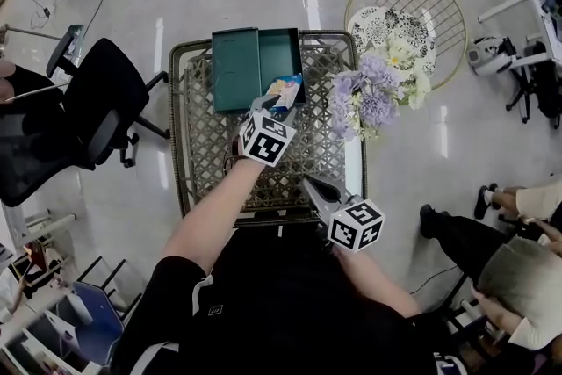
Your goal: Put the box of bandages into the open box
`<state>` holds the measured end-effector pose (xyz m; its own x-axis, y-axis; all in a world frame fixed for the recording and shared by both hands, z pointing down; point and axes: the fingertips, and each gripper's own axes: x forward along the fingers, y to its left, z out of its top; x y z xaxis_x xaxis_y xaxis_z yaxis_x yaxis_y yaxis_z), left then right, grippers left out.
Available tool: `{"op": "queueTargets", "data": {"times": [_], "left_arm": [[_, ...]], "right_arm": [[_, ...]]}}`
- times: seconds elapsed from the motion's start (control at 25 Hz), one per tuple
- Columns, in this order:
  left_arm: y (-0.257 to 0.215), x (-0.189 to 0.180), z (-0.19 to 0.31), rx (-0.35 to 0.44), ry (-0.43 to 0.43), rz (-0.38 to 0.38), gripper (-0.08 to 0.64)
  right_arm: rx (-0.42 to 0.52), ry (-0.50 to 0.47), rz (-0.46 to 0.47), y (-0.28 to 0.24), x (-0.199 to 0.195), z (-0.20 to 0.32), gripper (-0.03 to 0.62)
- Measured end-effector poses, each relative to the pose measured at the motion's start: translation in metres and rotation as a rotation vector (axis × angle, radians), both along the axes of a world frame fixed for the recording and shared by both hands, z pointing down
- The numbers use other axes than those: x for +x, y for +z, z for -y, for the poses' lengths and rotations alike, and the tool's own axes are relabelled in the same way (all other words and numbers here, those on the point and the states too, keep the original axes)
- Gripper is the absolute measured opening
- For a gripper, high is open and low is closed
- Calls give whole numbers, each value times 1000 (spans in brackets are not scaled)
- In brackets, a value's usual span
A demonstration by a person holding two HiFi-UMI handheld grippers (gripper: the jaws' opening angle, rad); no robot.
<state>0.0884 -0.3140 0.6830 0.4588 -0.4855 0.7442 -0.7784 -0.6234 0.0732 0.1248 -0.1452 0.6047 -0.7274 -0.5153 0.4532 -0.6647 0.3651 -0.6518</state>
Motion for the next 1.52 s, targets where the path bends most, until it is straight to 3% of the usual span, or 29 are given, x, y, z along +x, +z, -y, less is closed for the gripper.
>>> {"op": "queueTargets", "data": {"times": [0.56, 0.68, 0.88, 1.04, 1.28, 1.52], "left_arm": [[41, 6, -9, -95, 47, 55, 158], [41, 3, -2, -100, 21, 33, 149], [11, -4, -4, -64, -29, -73, 138], [-26, -26, -20, -50, -98, -131, 127], [-82, -52, -33, 65, -161, -227, 106], [-132, -99, -58, 164, -185, -255, 78]], "right_arm": [[-33, 38, -5, 11, 16, -7, 8], [-33, 33, -4, 13, 15, -4, 8], [-17, 25, -7, 10, 12, 3, 8], [51, 2, -14, -14, -1, 12, 8], [167, -46, -39, -49, -22, 27, 8], [238, -21, -78, -74, -36, 14, 8]]}}
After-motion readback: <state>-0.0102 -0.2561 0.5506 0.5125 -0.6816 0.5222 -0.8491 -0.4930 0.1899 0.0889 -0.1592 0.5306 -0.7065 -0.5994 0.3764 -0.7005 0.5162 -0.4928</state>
